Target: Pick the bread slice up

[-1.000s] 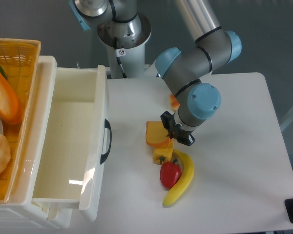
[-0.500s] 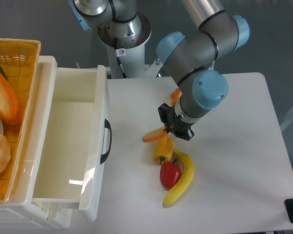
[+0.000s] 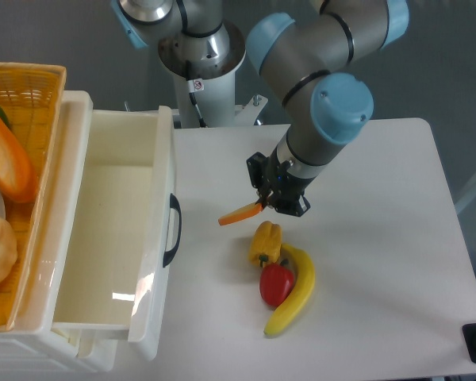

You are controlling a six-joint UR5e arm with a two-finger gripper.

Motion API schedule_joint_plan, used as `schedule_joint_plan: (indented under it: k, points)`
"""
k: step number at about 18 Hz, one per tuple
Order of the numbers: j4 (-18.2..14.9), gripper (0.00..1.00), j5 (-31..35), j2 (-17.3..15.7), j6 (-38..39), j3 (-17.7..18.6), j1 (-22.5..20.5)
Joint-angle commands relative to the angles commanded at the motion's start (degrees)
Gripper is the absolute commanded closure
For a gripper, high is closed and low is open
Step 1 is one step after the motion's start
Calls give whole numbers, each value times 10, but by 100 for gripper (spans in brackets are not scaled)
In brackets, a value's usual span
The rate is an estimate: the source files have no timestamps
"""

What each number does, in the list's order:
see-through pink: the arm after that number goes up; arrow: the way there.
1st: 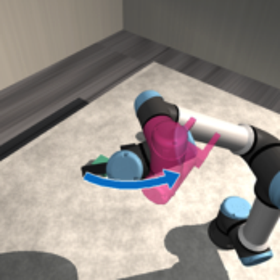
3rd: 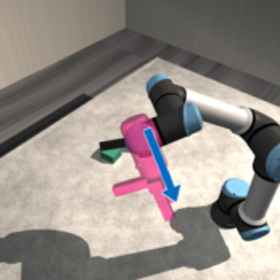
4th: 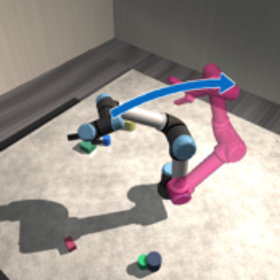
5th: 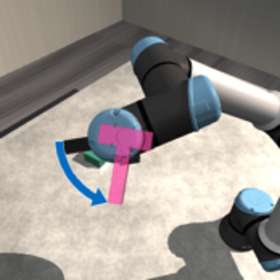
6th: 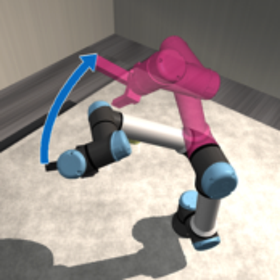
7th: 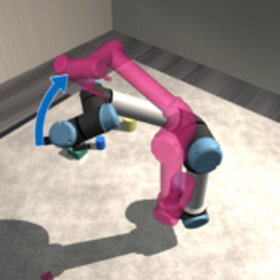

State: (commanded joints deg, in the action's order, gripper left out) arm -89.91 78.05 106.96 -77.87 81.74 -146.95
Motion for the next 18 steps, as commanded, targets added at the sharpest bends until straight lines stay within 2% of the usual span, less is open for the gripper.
schedule_joint_plan:
  k: [18]
  points:
    - [-3, 100, 3, -12, -35, 2, -14]
